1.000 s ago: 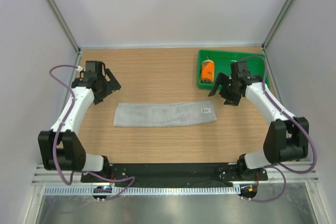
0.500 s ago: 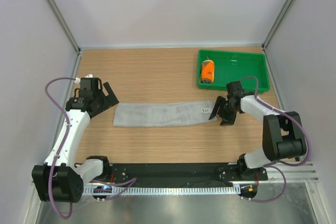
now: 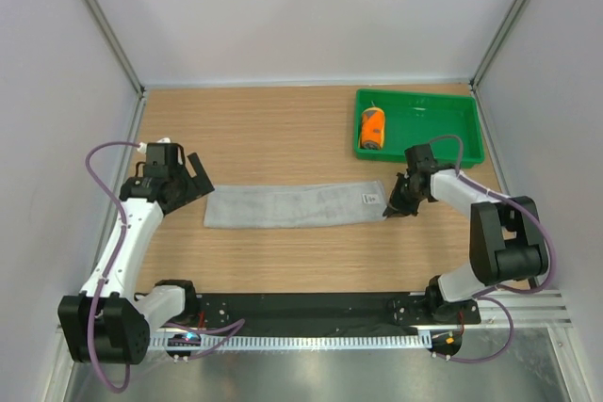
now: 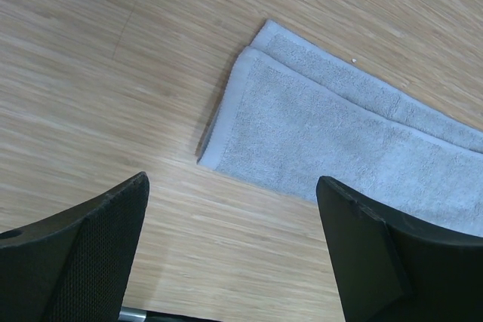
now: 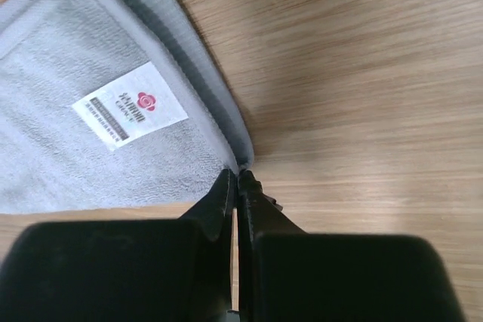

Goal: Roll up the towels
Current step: Fold the towel

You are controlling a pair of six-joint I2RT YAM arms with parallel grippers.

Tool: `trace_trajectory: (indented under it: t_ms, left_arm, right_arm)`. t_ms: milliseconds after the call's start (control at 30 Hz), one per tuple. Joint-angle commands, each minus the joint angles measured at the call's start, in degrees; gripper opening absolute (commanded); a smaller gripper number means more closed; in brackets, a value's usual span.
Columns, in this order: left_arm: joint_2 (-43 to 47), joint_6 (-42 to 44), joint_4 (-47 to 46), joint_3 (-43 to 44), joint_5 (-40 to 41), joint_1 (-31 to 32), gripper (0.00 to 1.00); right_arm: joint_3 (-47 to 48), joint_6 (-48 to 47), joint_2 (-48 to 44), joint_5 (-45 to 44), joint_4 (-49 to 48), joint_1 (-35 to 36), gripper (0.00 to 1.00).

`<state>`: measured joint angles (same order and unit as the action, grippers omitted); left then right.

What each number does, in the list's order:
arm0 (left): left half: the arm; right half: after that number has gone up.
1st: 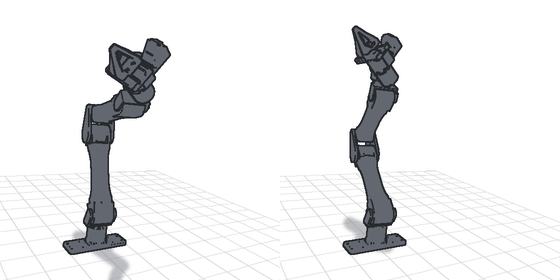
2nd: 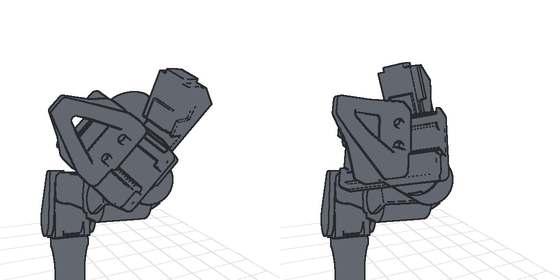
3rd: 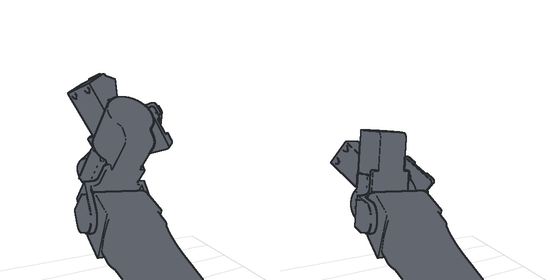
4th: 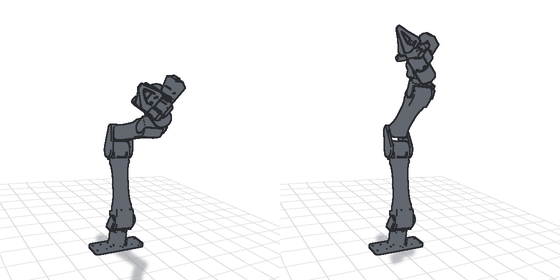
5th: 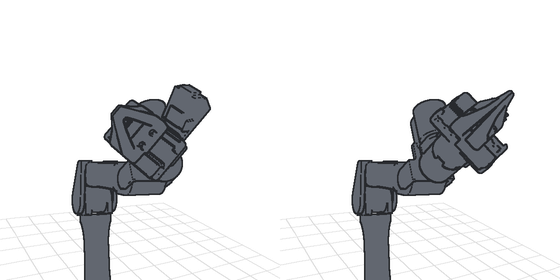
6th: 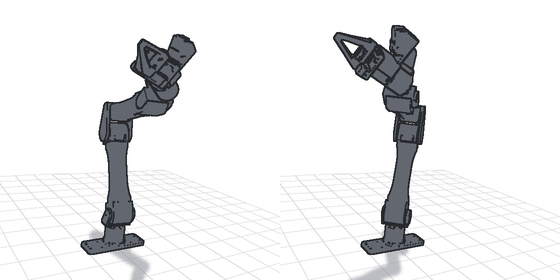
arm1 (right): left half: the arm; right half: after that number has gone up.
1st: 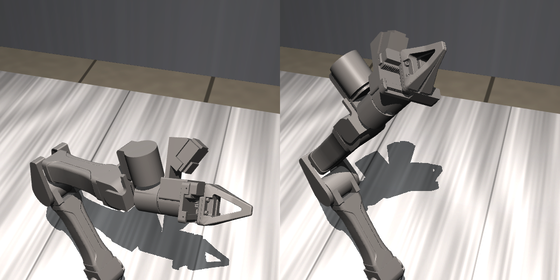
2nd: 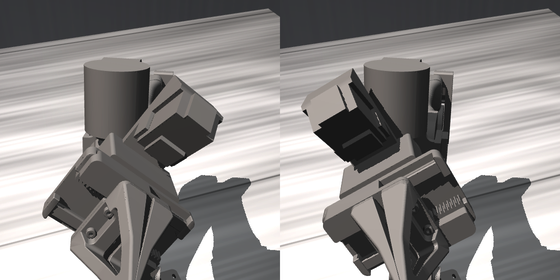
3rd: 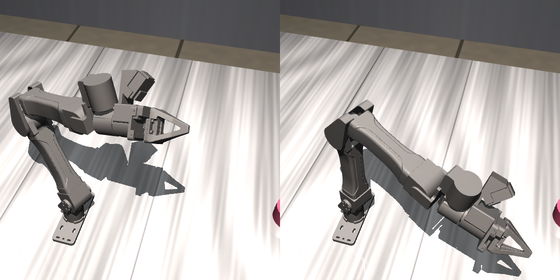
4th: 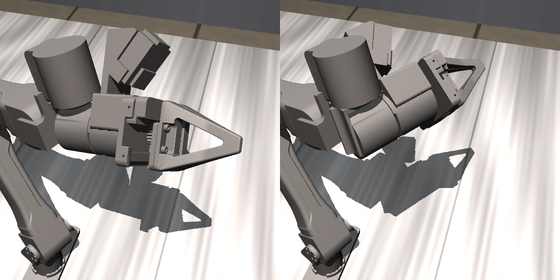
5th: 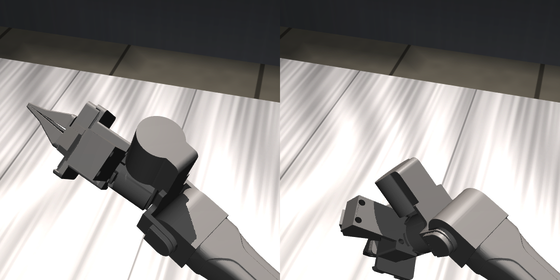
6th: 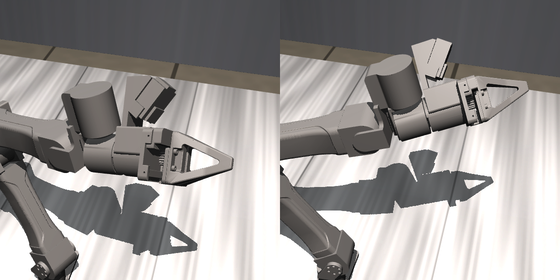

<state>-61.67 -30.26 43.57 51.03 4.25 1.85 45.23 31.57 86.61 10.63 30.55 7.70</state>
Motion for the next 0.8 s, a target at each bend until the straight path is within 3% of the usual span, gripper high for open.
trace_trajectory:
  t_ms: [0,133,300,500,767]
  left_arm:
    - [1.81,1.61,0.28,0.22,-1.87,-0.26,0.92]
    - [3.92,2.84,1.69,0.39,-3.11,-0.09,0.91]
    - [5.42,3.45,-1.30,-1.54,-6.71,-0.09,0.91]
    - [4.45,3.98,-1.30,-1.28,-7.77,0.00,0.90]
    - [6.91,3.54,-1.65,-1.81,-7.42,0.00,0.90]
  right_arm:
    - [1.87,-0.37,-6.53,-3.94,2.31,-0.06,0.01]
    - [5.21,-0.81,-9.97,-9.47,6.54,2.22,0.01]
    - [12.31,0.85,-9.18,-13.88,10.85,10.99,0.01]
    - [24.71,3.93,-2.42,-17.13,13.75,23.47,0.01]
    - [44.03,5.69,10.23,-17.84,16.91,35.00,0.01]
